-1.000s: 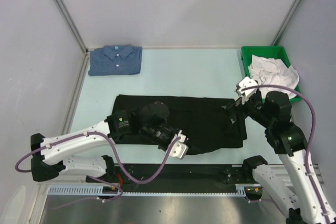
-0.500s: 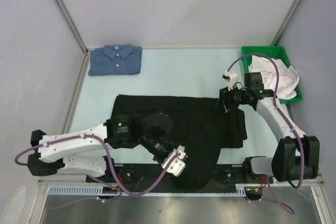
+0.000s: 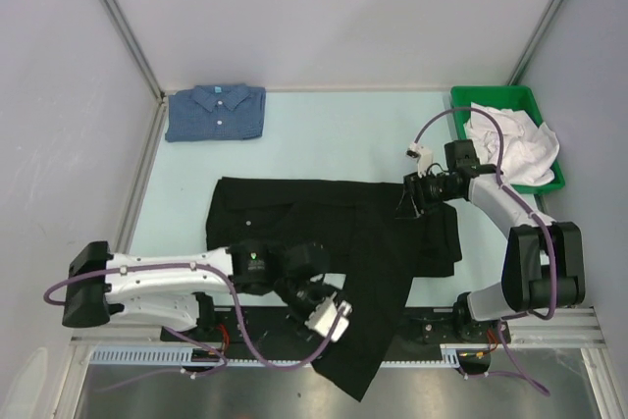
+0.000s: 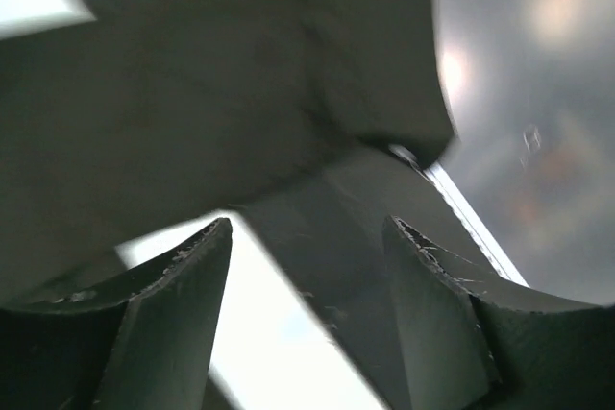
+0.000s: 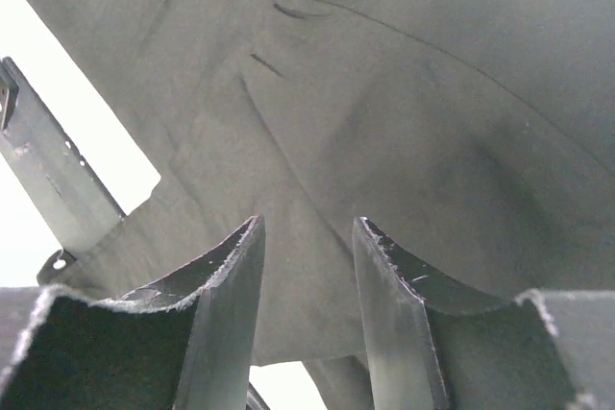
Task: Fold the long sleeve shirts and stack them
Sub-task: Fold the shirt
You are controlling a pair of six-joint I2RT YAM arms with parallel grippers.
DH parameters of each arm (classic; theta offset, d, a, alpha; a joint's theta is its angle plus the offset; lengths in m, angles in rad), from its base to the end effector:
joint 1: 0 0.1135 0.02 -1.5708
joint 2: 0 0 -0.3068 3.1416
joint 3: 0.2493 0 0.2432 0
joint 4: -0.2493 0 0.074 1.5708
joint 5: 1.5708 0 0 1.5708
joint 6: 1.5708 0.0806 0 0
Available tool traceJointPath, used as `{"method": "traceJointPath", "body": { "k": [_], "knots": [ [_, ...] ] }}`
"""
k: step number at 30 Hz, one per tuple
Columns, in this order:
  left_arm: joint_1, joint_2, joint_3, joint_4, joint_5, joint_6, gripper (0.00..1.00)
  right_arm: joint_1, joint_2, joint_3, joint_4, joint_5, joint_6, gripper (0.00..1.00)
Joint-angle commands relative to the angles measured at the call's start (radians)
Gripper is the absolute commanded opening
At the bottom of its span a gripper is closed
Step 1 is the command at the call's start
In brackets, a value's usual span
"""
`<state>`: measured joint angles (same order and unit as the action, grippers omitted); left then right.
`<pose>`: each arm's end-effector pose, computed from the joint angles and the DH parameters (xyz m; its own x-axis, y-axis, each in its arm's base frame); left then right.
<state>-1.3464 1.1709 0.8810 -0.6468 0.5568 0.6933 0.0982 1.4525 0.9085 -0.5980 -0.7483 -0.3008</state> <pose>0.0092 -0.2317 0.2715 0.4356 0.5297 -0.7278 0.8047 -0.5914 0.0512 0.2651 0.0812 0.2265 -0.7598 -0.2930 -0.5804 -0.6057 0.6437 0.4678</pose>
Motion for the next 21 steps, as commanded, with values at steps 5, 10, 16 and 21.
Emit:
{"method": "traceJointPath", "body": {
  "k": [5,10,16,21],
  "knots": [
    [-0.213,0.008,-0.191,0.258,-0.110,0.123,0.73,-0.051,-0.047,0.044,-0.048,0.001,-0.075,0.47],
    [-0.246,0.122,-0.151,0.291,0.020,0.205,0.73,-0.074,-0.021,0.052,-0.080,-0.005,-0.100,0.47],
    [-0.295,0.246,-0.087,0.288,0.035,0.288,0.72,-0.091,-0.024,0.032,-0.118,-0.014,-0.123,0.47],
    [-0.347,0.274,-0.030,0.225,0.028,0.348,0.72,-0.130,-0.049,0.013,-0.134,0.003,-0.147,0.47]
  ]
}}
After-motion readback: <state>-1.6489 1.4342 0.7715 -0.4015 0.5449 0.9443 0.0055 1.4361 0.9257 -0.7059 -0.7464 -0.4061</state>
